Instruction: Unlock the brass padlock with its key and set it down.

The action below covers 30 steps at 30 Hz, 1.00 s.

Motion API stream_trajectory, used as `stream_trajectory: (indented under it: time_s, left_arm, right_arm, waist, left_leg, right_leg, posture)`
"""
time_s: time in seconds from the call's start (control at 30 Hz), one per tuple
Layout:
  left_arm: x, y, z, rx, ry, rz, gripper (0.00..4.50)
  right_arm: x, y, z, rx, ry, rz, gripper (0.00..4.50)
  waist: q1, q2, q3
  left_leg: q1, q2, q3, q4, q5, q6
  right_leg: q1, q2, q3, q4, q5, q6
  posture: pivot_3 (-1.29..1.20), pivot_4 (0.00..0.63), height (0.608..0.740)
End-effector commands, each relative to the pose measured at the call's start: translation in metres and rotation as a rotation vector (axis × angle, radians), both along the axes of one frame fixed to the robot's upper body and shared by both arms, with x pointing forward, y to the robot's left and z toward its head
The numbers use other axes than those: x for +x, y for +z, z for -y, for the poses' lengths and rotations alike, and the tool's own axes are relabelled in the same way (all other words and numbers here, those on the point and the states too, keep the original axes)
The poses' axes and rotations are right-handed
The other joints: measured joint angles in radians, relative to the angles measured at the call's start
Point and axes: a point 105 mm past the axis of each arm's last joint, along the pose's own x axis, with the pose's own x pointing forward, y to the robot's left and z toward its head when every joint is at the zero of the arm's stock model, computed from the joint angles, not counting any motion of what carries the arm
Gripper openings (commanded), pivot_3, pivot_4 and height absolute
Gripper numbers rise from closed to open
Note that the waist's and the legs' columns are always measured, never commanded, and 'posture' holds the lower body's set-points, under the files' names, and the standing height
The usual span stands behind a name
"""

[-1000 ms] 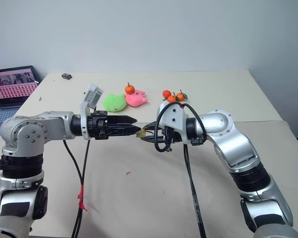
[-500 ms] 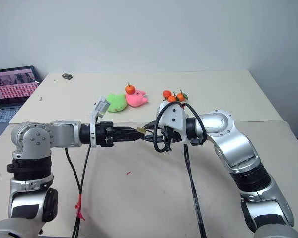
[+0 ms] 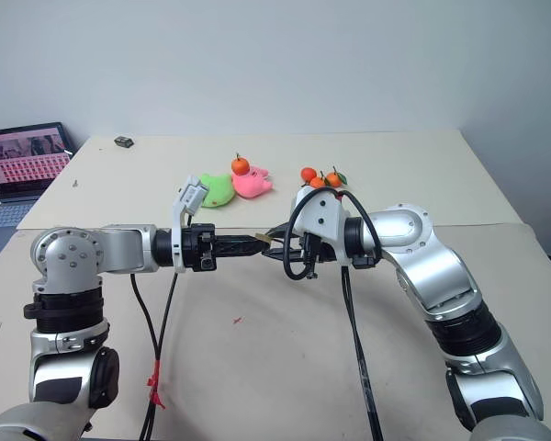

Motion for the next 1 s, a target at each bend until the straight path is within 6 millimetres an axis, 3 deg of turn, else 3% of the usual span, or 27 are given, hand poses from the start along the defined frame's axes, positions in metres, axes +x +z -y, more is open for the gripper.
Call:
stream_trajectory:
  time_s: [0.03,0.23,0.3,0.43,0.7,0.9,0.93,1.0]
  left_arm:
    - [0.006,0.001,-0.006,0.032,0.043,0.008,0.07]
    - [0.007,0.002,-0.008,0.035,0.049,0.011,0.07]
    - [0.007,0.002,-0.008,0.036,0.048,0.012,0.07]
    - [0.009,0.003,-0.009,0.036,0.053,0.017,0.07]
    - [0.012,0.005,-0.011,0.021,0.059,0.013,0.07]
    - [0.012,0.013,-0.01,-0.025,0.051,0.001,0.07]
    - [0.013,0.016,-0.009,-0.041,0.049,-0.004,0.07]
    - [0.014,0.021,-0.008,-0.07,0.042,-0.015,0.07]
  right_arm:
    - [-0.006,0.017,0.0,0.024,0.024,0.062,0.92]
    - [-0.007,0.016,0.001,0.023,0.023,0.041,0.92]
    - [-0.007,0.016,0.001,0.03,0.019,0.025,1.88]
    - [-0.011,0.021,0.008,0.022,0.014,0.012,2.94]
    - [-0.01,0.036,0.019,0.077,-0.048,-0.002,2.94]
    - [-0.013,0.033,0.025,0.127,-0.081,-0.068,2.94]
    - [-0.014,0.031,0.025,0.132,-0.083,-0.079,2.44]
    - [-0.014,0.026,0.026,0.138,-0.096,-0.086,2.05]
  waist:
    - [0.0,0.0,0.0]
    - [0.0,0.0,0.0]
    - [0.0,0.0,0.0]
    - [0.001,0.0,0.0]
    - [0.0,0.0,0.0]
    - [0.001,0.0,0.0]
    - [0.001,0.0,0.0]
    - [0.002,0.0,0.0]
  left_leg:
    - [0.0,0.0,0.0,0.0,0.0,0.0]
    - [0.0,0.0,0.0,0.0,0.0,0.0]
    - [0.0,0.0,0.0,0.0,0.0,0.0]
    - [0.0,0.0,0.0,-0.001,0.0,0.0]
    - [0.0,-0.001,-0.001,0.0,0.0,0.0]
    - [-0.002,-0.001,-0.001,-0.001,0.0,0.0]
    - [-0.002,-0.001,-0.001,-0.001,0.0,0.0]
    - [-0.002,-0.001,-0.001,-0.001,0.0,0.0]
  right_leg:
    - [0.0,0.0,0.0,0.0,0.0,0.0]
    - [0.0,0.0,0.0,0.0,0.0,0.0]
    - [0.0,0.0,0.0,0.0,0.0,0.0]
    - [0.0,0.0,0.0,0.0,0.0,0.0]
    - [0.0,-0.001,0.0,-0.001,0.0,0.0]
    - [0.0,-0.001,0.0,-0.001,0.0,0.001]
    - [0.0,-0.001,0.0,-0.001,0.0,0.001]
    - [0.0,-0.001,0.0,-0.001,0.0,0.001]
  posture:
    - [0.0,0.15,0.66]
    - [0.0,0.15,0.66]
    - [0.0,0.15,0.66]
    - [0.0,0.15,0.66]
    - [0.0,0.15,0.66]
    - [0.0,0.15,0.66]
    - [0.0,0.15,0.66]
    - [0.0,0.15,0.66]
